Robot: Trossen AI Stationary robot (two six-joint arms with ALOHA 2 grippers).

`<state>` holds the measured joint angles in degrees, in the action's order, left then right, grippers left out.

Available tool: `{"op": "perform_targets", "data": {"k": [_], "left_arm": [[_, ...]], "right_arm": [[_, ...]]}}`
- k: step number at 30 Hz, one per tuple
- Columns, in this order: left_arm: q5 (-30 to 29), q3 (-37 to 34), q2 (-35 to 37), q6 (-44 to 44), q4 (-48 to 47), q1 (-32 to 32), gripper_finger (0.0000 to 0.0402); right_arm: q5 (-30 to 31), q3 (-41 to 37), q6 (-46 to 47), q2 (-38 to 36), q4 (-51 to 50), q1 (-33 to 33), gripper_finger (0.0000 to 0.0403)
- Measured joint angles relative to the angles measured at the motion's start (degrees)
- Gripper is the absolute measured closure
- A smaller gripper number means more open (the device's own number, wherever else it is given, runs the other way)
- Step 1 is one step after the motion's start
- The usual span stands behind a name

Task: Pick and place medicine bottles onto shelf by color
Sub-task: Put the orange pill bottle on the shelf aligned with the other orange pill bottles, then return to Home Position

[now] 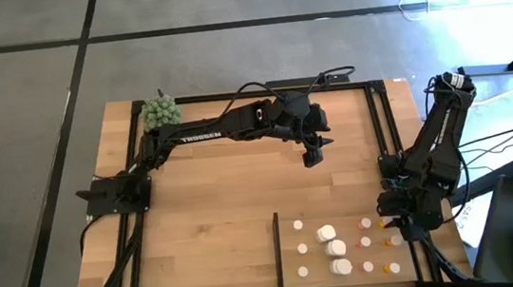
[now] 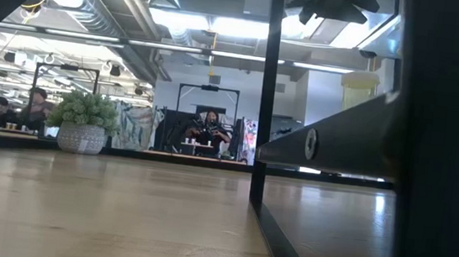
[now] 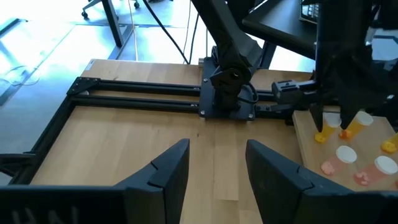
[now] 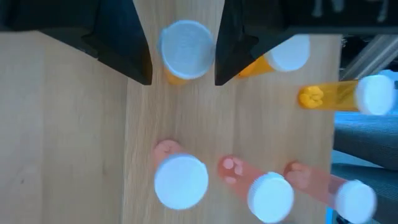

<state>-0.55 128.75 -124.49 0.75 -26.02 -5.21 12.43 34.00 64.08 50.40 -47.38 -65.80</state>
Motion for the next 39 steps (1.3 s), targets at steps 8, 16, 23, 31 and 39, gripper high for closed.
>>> {"op": "perform_targets", "data": {"k": [8, 16, 23, 31, 39], "left_arm": [[0.0, 0.0, 0.0, 0.0, -0.07, 0.0, 0.025], [-0.01, -0.07, 1.85, -3.45, -1.51, 0.02, 0.025], [-0.01, 0.12, 5.74, -2.84, -7.01, 0.11, 0.025], [-0.85, 0.11, 11.68, 0.62, -20.03, 0.69, 0.025], [-14.93, 0.0, 18.2, -1.4, -29.06, 4.28, 0.025]], "right_arm": [[0.17, 5.54, -0.08, -1.64, -4.77, -0.01, 0.0226], [9.04, 13.72, -1.91, -3.86, -9.6, 0.0, 0.0226], [19.61, 24.59, -10.89, -6.45, -13.5, -0.02, 0.0226], [27.84, 37.18, -19.92, -9.1, -13.54, 0.0, 0.0226], [29.27, 40.31, -24.08, -9.27, -13.45, 0.0, 0.0226]]}}
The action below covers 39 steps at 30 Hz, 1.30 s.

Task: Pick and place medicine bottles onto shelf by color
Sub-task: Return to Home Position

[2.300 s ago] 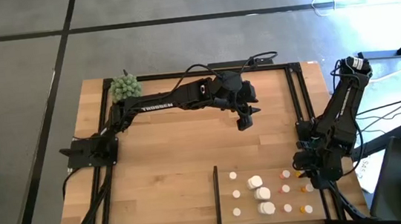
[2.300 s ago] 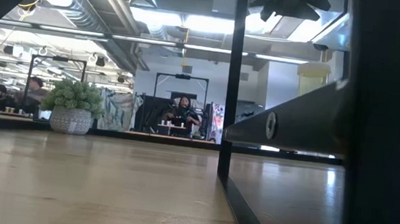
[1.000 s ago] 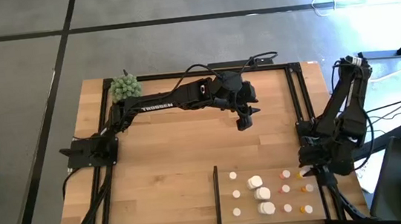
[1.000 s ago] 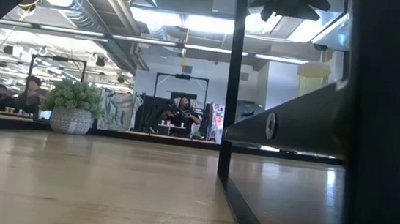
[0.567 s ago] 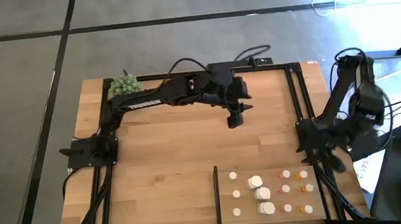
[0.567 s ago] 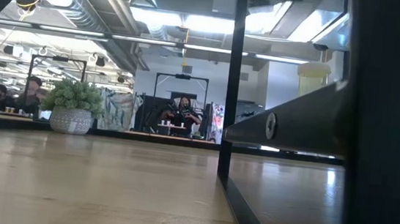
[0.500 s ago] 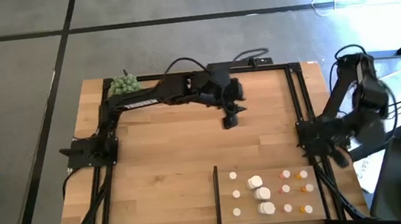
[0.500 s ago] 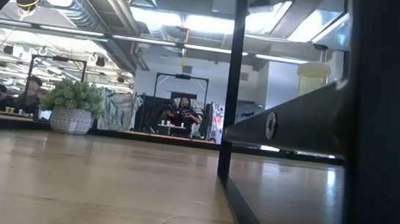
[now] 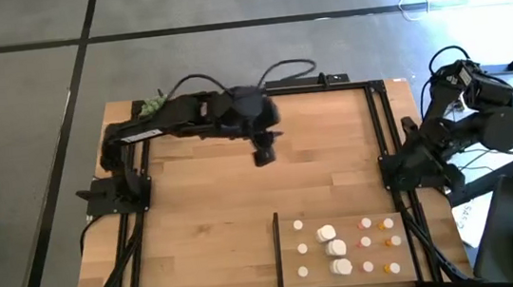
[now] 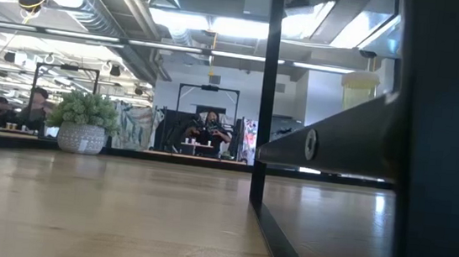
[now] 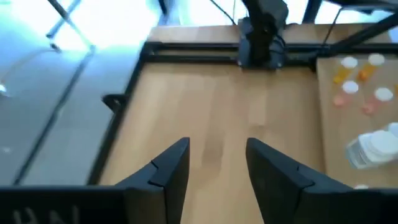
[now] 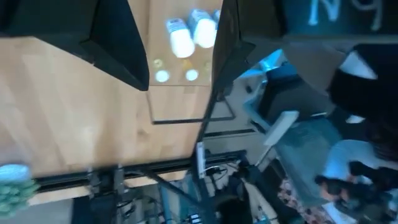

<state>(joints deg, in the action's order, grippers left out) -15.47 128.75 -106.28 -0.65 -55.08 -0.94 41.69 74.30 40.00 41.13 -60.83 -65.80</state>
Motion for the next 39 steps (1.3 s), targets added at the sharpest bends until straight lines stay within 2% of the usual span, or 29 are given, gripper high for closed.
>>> {"op": "perform_targets", "data": {"k": [3, 6, 9, 12, 14, 16, 26, 29, 33, 39], "left_arm": [[-4.57, -0.03, 2.74, -0.14, -3.97, 1.32, 0.0256], [-8.76, -0.02, 5.55, 0.78, -8.46, 2.62, 0.0278], [-11.62, 0.0, 7.83, 1.97, -11.01, 3.73, 0.0311], [-13.0, 0.0, 10.12, 3.66, -15.27, 4.83, 0.0351], [-14.2, 0.0, 11.35, 5.19, -19.19, 5.48, 0.0382], [-14.91, -0.02, 12.57, 6.64, -21.35, 6.16, 0.0396], [-18.66, -0.07, 20.52, 15.4, -31.4, 10.88, 0.0401], [-19.7, -1.58, 23.48, 17.47, -31.52, 14.21, 0.0401], [-22.63, -7.6, 27.96, 21.83, -29.8, 19.13, 0.0401], [-28.21, -24.58, 37.16, 27.14, -20.19, 26.63, 0.0401]], "right_arm": [[3.75, 0.03, -0.3, -0.28, -1.01, 0.02, 0.0232], [6.29, 1.03, -1.72, -1.27, -2.64, 0.04, 0.0258], [7.8, 3.39, -3.03, -2.48, -4.67, 0.07, 0.0306], [7.93, 5.58, -3.22, -3.65, -8.92, 0.07, 0.0371], [8.27, 6.65, -3.2, -4.42, -13.07, 0.07, 0.0393], [8.77, 7.49, -3.01, -5.22, -15.58, 0.07, 0.0393], [7.49, 7.32, -5.5, -12.08, -18.45, 0.07, 0.04], [4.17, 6.53, -7.04, -13.82, -18.28, 0.07, 0.0401], [-1.38, 1.93, -5.99, -16.37, -14.14, 0.07, 0.0401], [-8.21, -9.06, -12.09, -18.84, 2.09, 0.07, 0.0402]]}}
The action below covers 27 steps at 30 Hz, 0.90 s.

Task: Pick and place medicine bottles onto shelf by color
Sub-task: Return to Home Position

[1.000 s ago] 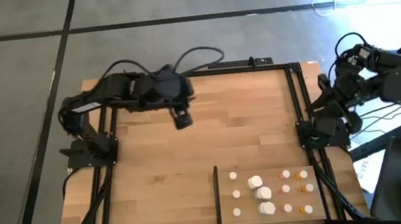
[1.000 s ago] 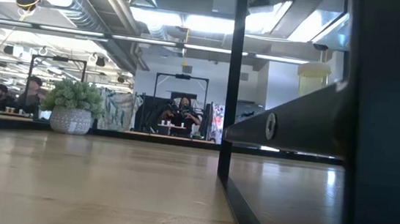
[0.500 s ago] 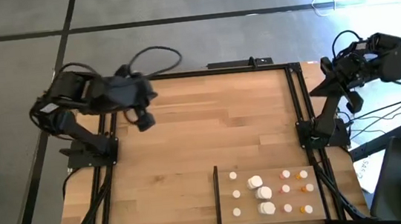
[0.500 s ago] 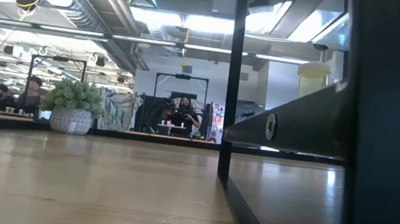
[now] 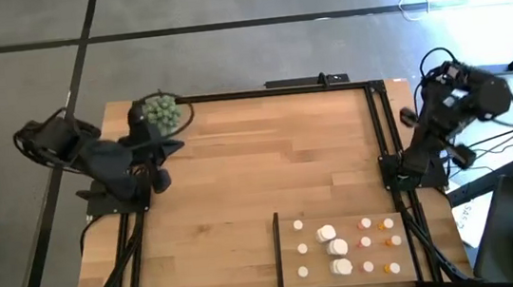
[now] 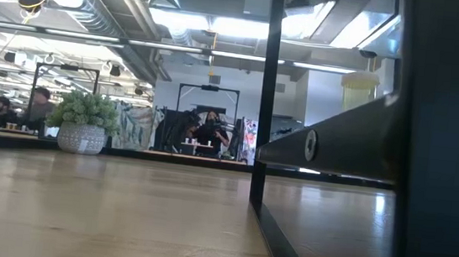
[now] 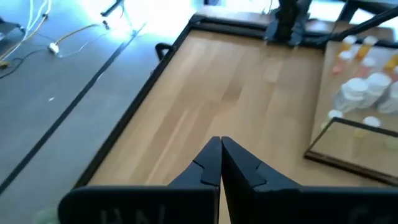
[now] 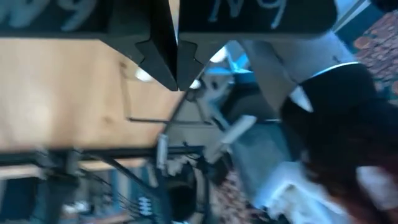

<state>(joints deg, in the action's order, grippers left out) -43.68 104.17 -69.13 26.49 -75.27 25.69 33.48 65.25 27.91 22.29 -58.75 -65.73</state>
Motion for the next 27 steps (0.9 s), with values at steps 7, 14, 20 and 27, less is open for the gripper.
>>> {"op": "perform_targets", "data": {"k": [7, 14, 20, 27], "left_arm": [[-2.38, -21.45, 12.64, -0.68, 19.57, 6.37, 0.0401], [-1.63, -42.45, 25.86, -5.94, 39.83, 9.36, 0.0401], [3.43, -58.39, 36.57, -10.78, 56.86, 10.0, 0.0401], [7.38, -73.78, 46.58, -15.63, 73.9, 9.99, 0.0401]], "right_arm": [[-2.23, -14.61, -5.77, -2.38, 20.44, 0.0, 0.0402], [-1.7, -25.37, -8.78, -5.97, 32.81, 0.0, 0.0403], [-1.48, -32.42, -11.88, -10.73, 40.96, 0.0, 0.0403], [0.17, -41.32, -16.28, -15.65, 49.65, 0.0, 0.0403]]}}
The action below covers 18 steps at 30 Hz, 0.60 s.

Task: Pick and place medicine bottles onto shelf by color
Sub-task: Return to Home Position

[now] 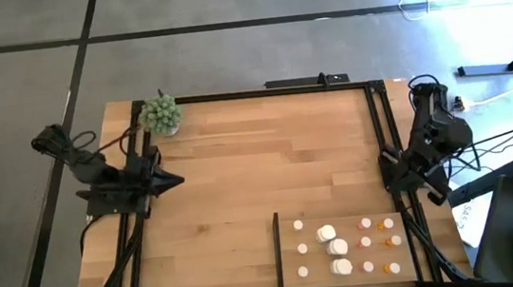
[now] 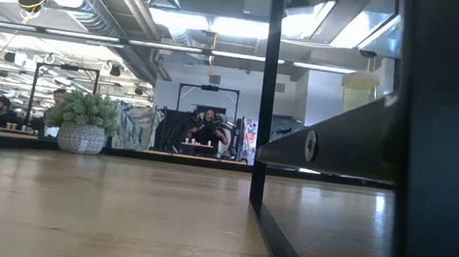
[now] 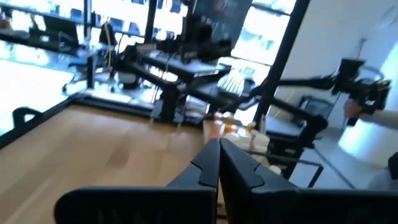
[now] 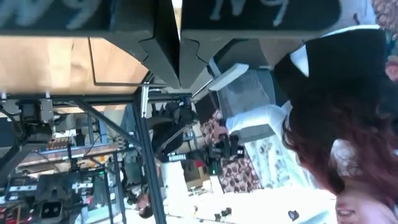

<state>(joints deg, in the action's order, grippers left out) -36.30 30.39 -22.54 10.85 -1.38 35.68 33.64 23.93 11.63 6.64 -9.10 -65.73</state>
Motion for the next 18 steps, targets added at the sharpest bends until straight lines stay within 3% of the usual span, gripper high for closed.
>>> {"op": "perform_targets", "data": {"k": [8, 18], "left_arm": [[4.42, -12.31, 8.42, -7.14, 13.95, 0.0, 0.0401], [4.73, -21.28, 16.9, -8.31, 16.57, 0.0, 0.0401]], "right_arm": [[0.81, -7.77, -0.09, -4.11, 7.51, 0.0, 0.0403], [1.18, -12.81, -0.44, -6.32, 12.7, 0.11, 0.0403]]}}
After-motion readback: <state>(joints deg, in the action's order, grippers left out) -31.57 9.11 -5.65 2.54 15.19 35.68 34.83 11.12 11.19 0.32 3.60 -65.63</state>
